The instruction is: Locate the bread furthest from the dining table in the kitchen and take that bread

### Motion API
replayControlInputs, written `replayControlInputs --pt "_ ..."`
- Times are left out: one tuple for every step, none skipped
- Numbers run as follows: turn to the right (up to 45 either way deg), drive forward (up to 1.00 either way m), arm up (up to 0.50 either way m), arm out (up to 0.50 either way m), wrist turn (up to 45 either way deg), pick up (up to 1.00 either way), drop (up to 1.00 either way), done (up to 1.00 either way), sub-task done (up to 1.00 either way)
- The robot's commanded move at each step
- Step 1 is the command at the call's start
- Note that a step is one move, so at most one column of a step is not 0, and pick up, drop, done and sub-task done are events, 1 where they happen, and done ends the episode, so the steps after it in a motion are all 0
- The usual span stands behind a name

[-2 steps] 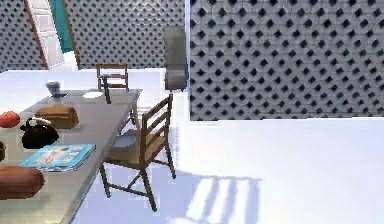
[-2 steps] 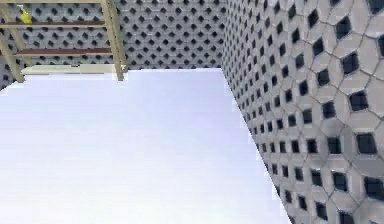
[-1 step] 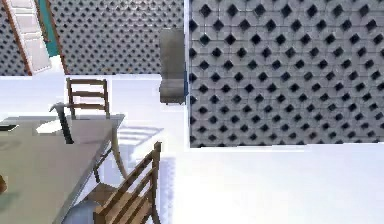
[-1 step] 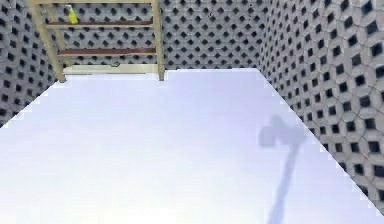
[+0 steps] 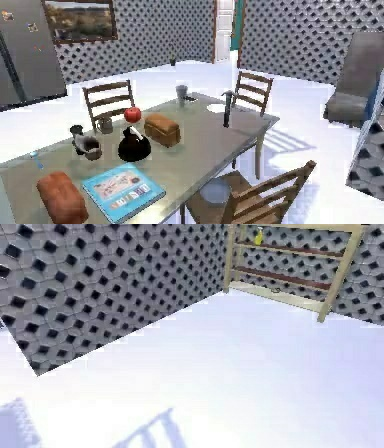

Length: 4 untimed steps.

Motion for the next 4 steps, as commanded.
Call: replayControlInputs --pt "-45.0 0.00 0.00 0.00 0.0 0.00 0.00 0.00 0.00" --pt "-45.0 0.00 0.00 0.00 0.0 0.00 0.00 0.00 0.00" --pt "-33.0 0.00 0.00 0.00 0.0 0.00 0.00 0.00 0.00" --pt "0.0 0.75 0.00 0.00 0.0 0.00 0.00 0.00 0.00"
